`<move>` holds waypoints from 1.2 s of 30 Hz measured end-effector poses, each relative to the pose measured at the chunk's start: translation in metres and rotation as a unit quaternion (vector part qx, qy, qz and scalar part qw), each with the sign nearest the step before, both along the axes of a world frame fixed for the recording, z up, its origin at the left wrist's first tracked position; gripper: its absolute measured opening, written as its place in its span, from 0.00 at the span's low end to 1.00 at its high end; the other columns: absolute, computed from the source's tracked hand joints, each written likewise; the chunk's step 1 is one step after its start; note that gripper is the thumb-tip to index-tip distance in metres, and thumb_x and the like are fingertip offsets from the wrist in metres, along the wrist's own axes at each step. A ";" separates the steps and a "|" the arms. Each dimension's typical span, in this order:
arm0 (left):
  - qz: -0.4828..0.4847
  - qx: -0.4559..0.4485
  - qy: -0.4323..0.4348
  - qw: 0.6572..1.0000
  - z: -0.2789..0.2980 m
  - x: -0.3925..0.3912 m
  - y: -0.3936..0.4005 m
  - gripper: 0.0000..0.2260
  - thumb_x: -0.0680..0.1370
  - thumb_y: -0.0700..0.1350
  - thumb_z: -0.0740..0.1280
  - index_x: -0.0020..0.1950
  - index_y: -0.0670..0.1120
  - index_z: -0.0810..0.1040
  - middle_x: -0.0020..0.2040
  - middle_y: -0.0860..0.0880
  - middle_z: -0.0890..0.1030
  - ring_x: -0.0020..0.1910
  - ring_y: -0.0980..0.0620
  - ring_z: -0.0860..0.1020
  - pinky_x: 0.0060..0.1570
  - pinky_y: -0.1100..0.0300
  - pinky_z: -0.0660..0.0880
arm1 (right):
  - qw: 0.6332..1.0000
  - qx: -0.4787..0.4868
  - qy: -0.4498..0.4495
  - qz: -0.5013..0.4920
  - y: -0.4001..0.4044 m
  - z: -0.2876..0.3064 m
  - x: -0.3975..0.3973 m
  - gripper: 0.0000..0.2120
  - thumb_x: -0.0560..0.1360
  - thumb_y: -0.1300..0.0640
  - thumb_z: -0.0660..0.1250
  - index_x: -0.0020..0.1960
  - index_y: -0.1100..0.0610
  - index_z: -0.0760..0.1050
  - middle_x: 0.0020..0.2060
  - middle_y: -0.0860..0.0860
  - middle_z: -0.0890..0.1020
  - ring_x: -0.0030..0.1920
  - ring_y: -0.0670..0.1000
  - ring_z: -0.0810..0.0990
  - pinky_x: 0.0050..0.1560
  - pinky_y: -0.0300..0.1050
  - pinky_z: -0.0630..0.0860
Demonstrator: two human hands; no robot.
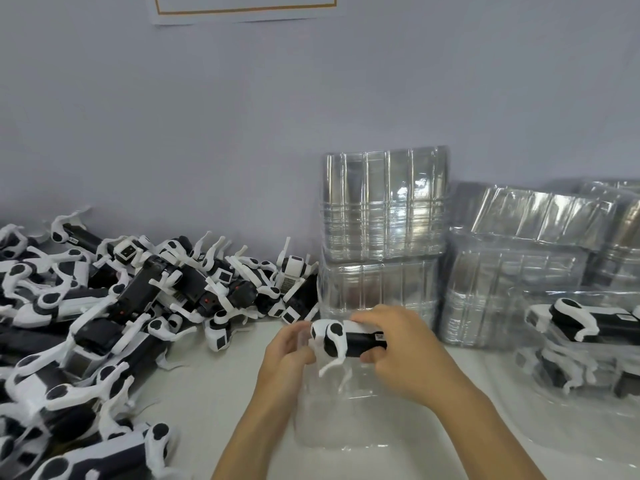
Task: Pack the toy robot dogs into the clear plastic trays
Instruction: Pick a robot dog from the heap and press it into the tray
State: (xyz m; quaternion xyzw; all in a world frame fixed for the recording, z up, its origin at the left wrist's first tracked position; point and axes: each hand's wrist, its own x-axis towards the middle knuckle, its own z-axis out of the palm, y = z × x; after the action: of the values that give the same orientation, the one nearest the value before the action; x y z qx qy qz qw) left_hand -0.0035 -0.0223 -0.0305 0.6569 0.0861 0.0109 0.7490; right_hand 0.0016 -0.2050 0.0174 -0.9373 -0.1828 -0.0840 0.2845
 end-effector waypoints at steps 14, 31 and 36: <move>0.042 0.033 -0.013 0.998 0.002 0.001 0.002 0.17 0.72 0.34 0.70 0.53 0.53 0.85 0.55 0.51 0.85 0.58 0.51 0.81 0.63 0.47 0.76 | 0.999 -0.046 -0.007 -0.026 0.009 -0.007 -0.003 0.08 0.70 0.60 0.67 0.45 0.48 0.75 0.42 0.44 0.78 0.49 0.49 0.71 0.49 0.49 0.74; 0.048 0.018 -0.022 0.998 0.005 0.001 0.010 0.20 0.66 0.33 0.63 0.46 0.53 0.85 0.49 0.49 0.85 0.47 0.52 0.81 0.48 0.54 0.78 | 0.999 0.016 0.043 0.023 0.012 -0.010 0.003 0.15 0.72 0.64 0.69 0.53 0.46 0.79 0.49 0.45 0.79 0.53 0.50 0.75 0.54 0.52 0.76; 0.007 0.028 -0.012 1.000 0.009 0.003 0.010 0.16 0.63 0.42 0.61 0.43 0.51 0.85 0.45 0.46 0.85 0.45 0.47 0.82 0.45 0.51 0.77 | 0.999 0.022 0.048 0.015 0.013 -0.013 0.004 0.17 0.72 0.63 0.70 0.55 0.44 0.79 0.51 0.44 0.78 0.55 0.49 0.72 0.55 0.51 0.75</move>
State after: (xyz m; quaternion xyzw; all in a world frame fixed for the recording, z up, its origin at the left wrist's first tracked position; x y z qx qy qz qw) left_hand -0.0008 -0.0122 -0.0219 0.6767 0.0812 0.0261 0.7313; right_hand 0.0059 -0.1917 0.0041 -0.9309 -0.1815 -0.0390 0.3147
